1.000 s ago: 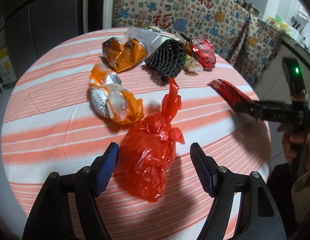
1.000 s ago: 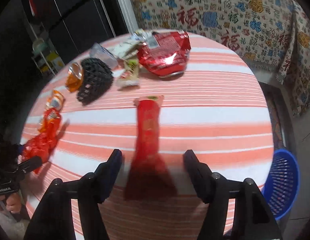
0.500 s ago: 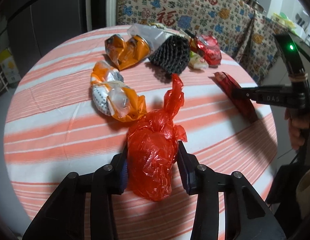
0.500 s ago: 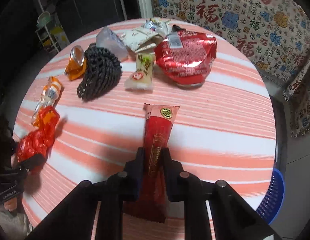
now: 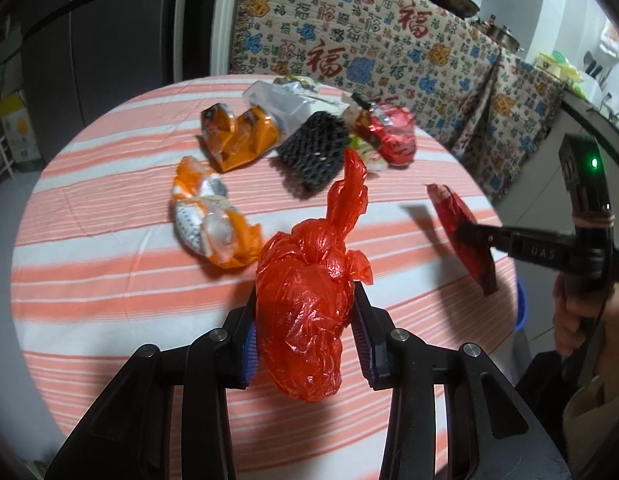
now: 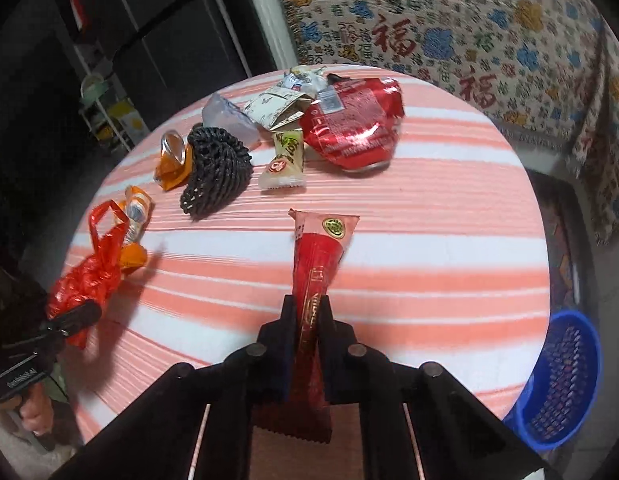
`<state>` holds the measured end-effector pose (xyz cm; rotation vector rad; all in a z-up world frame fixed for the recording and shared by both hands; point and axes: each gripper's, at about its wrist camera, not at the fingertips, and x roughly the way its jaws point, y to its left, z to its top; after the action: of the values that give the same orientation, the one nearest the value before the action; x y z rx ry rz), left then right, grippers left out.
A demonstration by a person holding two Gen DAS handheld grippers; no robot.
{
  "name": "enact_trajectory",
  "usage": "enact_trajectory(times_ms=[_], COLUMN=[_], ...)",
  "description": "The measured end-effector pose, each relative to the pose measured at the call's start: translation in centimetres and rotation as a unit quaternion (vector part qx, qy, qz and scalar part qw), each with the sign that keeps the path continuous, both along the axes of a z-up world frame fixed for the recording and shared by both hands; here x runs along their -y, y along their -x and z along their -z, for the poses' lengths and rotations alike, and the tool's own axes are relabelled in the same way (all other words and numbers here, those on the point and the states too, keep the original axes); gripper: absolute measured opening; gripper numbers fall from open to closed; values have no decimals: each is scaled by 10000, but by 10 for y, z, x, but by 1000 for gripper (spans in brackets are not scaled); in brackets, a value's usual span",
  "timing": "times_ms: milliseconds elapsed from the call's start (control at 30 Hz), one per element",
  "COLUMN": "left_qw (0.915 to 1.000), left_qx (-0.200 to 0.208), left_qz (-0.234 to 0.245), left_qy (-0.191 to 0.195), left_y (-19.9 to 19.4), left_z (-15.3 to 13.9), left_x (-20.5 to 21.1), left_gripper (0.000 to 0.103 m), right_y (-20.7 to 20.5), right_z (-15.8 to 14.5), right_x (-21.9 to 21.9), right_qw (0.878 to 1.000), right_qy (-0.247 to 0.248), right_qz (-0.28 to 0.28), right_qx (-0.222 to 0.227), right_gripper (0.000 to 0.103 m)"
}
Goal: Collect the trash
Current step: 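Lift the red bag and red wrapper and carry both toward the blue wastebasket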
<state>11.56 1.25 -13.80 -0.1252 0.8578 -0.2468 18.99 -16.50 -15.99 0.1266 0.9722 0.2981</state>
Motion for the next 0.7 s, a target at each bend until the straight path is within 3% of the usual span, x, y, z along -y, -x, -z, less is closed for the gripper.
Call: enact_trajectory(times_ms=[167, 367, 533, 700], left_qw=[9991, 9923, 9812, 9670], left_qx=[159, 300, 319, 124], left_qz=[393, 1181, 1870, 2499], left_qy=[26, 217, 352, 478], left_y=[3, 0, -7, -21], left_z=[-24, -55, -67, -59], left_x=[31, 100, 177, 263], left_gripper=[39, 39, 39, 39], right_y=[24, 60, 91, 109], right_z=[-16, -45, -67, -68], right_x=[15, 57, 118, 193], right_qw=[9993, 9966, 9913, 9807], right_qy=[-296, -454, -297, -41], right_qz=[146, 521, 1111, 1870], right_qx=[166, 449, 639, 573], right_gripper=[8, 8, 8, 8])
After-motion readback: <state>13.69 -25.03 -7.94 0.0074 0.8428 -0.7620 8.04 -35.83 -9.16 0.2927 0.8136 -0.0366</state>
